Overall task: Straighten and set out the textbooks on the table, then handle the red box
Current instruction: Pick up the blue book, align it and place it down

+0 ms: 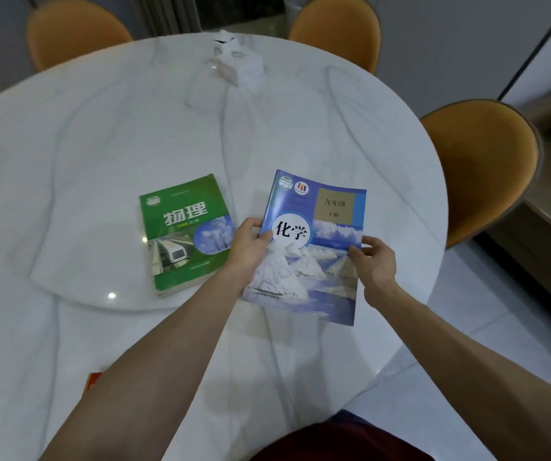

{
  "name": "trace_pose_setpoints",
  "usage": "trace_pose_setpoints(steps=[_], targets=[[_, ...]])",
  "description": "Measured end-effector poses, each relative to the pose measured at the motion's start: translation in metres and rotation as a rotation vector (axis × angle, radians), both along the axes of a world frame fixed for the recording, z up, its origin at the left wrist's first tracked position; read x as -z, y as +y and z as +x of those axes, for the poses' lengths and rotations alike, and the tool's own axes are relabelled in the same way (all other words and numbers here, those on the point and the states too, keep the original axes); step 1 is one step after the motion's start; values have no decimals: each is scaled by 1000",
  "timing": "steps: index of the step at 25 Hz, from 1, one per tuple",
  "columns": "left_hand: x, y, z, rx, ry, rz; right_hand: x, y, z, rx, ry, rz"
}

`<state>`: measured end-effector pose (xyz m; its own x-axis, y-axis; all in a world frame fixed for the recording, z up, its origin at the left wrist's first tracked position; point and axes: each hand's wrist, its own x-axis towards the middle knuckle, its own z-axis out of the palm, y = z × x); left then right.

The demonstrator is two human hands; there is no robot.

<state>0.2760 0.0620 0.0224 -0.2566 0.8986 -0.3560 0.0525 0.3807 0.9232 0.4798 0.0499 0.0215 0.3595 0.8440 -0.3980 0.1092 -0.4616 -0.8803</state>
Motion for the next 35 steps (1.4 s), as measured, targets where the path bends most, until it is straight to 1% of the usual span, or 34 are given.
trace_pose_setpoints(steps=[5,12,16,20,26,29,31,35], targets=[[-21,0,-46,-147,58,11,-21,40,-40,-209,-48,70],[-29,-3,-110,-328,90,-22,-40,84,-115,-431,-59,88],[-26,3,-142,-411,120,-38,-42,105,-156,-511,-61,71],[-14,11,-164,-492,147,-60,-30,123,-189,-553,-89,49],[11,9,-179,-536,217,-117,1,130,-219,-605,-141,2],[22,9,-183,-527,284,-130,15,131,-227,-628,-191,20],[28,10,-186,-498,362,-142,21,131,-230,-643,-240,35],[36,12,-189,-390,598,-203,29,131,-232,-710,-378,79]])
